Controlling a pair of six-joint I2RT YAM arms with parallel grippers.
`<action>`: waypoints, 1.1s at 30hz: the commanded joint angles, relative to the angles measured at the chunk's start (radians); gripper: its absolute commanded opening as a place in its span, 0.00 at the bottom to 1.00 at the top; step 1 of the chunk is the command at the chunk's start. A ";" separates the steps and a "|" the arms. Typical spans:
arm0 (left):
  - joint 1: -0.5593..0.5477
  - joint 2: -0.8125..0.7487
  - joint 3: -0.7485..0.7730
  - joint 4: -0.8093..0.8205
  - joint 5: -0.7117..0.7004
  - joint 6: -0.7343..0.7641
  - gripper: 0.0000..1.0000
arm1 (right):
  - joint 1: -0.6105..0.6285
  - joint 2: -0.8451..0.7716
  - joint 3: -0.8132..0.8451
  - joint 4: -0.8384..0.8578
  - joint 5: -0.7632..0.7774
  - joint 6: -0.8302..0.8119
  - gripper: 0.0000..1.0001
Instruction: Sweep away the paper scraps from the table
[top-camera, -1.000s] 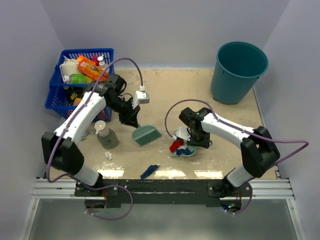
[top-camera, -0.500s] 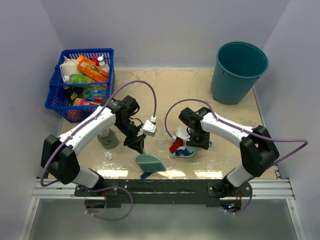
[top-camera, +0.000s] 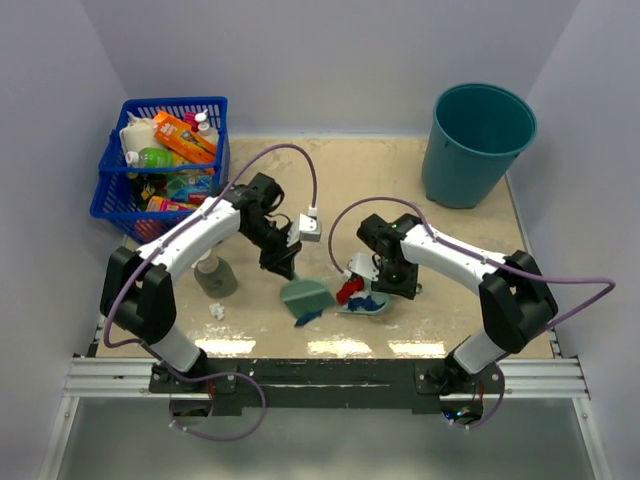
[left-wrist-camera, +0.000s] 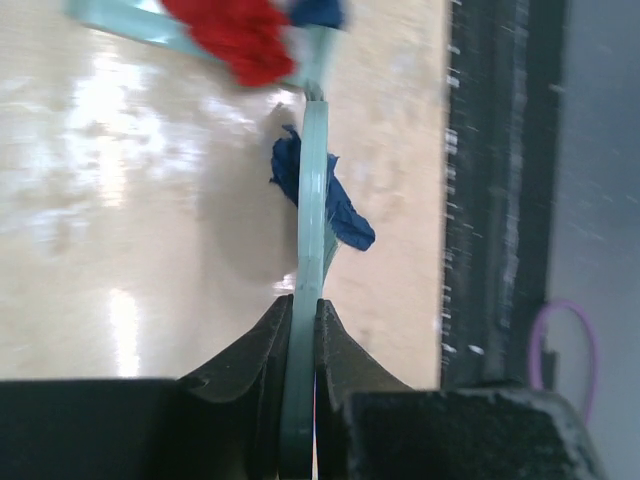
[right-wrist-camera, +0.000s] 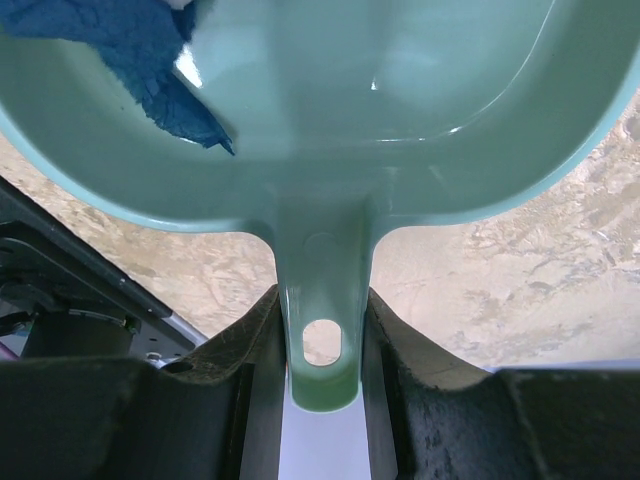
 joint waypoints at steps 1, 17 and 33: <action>0.057 -0.012 0.080 0.241 -0.060 -0.152 0.00 | 0.003 -0.068 -0.018 0.010 -0.001 -0.041 0.00; 0.130 -0.061 0.132 0.230 -0.007 -0.442 0.00 | 0.003 -0.064 -0.024 0.034 0.077 -0.001 0.00; 0.115 0.105 0.063 0.203 -0.108 -0.686 0.00 | 0.021 -0.031 -0.024 0.019 0.033 0.021 0.00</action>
